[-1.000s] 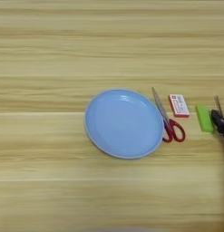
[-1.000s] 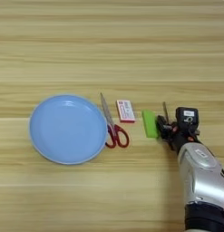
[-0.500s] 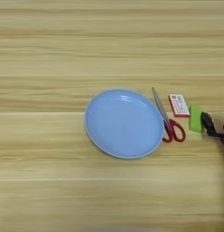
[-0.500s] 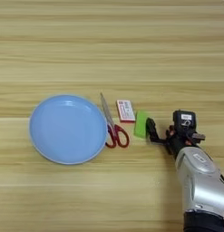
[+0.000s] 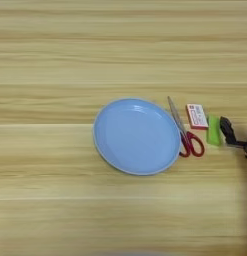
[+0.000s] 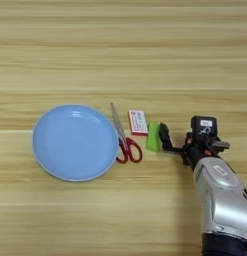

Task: Move the objects on the table

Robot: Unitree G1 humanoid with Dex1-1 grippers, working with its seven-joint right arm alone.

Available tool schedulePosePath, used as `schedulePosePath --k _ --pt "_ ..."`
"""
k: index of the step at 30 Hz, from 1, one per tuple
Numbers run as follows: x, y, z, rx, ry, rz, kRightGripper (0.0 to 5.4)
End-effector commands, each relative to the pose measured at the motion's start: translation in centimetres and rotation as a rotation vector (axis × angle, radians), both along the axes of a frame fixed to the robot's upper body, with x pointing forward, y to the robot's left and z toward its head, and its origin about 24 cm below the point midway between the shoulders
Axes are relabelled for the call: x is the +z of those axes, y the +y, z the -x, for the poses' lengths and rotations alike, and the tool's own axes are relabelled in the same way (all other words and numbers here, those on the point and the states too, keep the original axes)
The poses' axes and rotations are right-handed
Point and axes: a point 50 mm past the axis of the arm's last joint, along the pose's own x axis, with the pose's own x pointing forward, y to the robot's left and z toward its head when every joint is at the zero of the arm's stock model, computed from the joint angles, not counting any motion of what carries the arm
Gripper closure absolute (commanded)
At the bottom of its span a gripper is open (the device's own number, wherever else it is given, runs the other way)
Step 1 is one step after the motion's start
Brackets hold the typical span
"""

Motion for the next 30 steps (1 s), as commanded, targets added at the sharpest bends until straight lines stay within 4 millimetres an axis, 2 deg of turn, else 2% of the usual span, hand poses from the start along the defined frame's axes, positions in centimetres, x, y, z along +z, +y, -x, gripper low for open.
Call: schedulePosePath --k 1,10,19,25,30 --pt "3.4 -0.2 -1.0 0.010 -0.151 0.050 0.03" --pt "4.7 0.5 -0.8 0.034 -0.222 0.055 0.03" --pt "4.9 1.5 -0.3 0.087 -0.249 0.073 0.03" --pt "5.0 3.3 0.2 0.176 -0.249 0.122 0.03" --pt "4.6 3.9 0.5 0.216 -0.220 0.165 0.03"
